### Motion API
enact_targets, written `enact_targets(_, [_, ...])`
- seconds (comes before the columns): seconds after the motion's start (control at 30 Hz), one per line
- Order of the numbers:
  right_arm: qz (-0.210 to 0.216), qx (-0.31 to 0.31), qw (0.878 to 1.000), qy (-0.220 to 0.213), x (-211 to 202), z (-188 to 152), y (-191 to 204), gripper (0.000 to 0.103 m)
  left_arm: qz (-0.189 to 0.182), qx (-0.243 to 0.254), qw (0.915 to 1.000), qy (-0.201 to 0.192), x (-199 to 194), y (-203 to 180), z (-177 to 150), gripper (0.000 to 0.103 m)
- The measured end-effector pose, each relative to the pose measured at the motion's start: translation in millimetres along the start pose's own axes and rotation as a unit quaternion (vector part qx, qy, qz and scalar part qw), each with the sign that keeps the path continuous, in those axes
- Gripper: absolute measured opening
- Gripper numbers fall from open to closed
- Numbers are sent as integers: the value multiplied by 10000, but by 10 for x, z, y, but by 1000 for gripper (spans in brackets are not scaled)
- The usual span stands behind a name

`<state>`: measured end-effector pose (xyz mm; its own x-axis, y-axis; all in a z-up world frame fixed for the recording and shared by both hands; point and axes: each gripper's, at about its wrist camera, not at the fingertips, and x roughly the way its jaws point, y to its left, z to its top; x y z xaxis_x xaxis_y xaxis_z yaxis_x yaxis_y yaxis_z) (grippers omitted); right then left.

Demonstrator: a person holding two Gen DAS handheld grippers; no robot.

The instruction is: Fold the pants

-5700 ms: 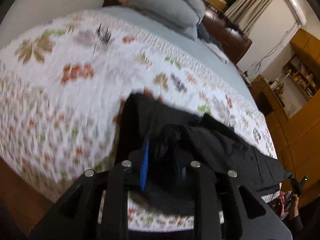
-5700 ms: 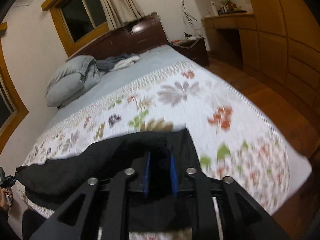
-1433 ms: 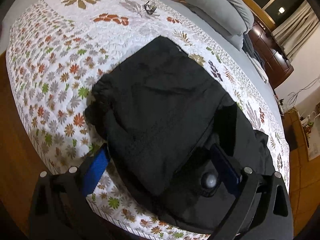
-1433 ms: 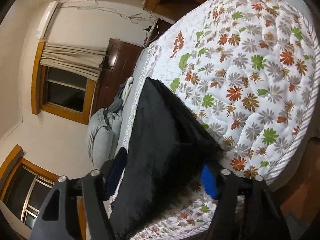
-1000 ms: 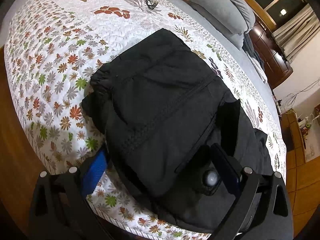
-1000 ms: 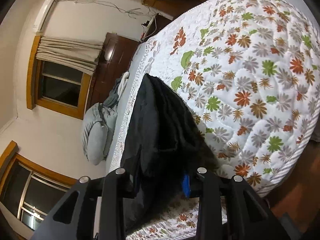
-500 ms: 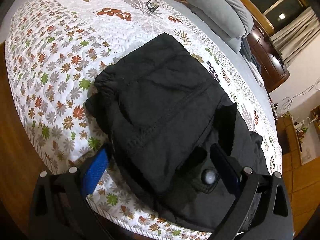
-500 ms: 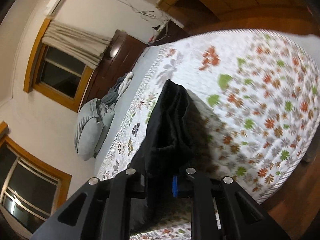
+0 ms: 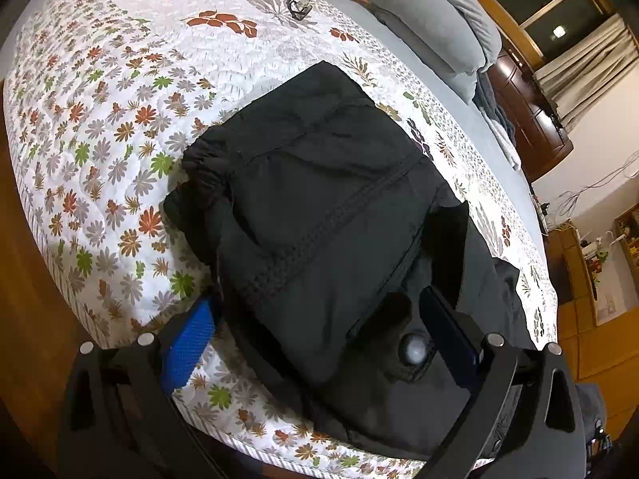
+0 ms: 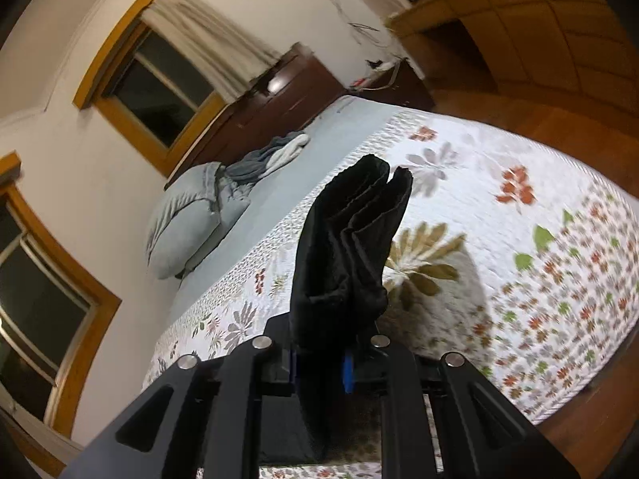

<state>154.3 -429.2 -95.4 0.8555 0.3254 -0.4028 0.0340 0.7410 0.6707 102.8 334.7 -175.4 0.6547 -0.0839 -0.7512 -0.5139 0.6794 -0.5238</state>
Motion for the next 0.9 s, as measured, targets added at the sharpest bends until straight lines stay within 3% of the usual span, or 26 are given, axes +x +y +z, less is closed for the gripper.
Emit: enact_targets(0.9, [54, -938, 9954, 201, 92, -92, 976, 15, -75, -3, 10000, 17, -21, -1, -63, 98])
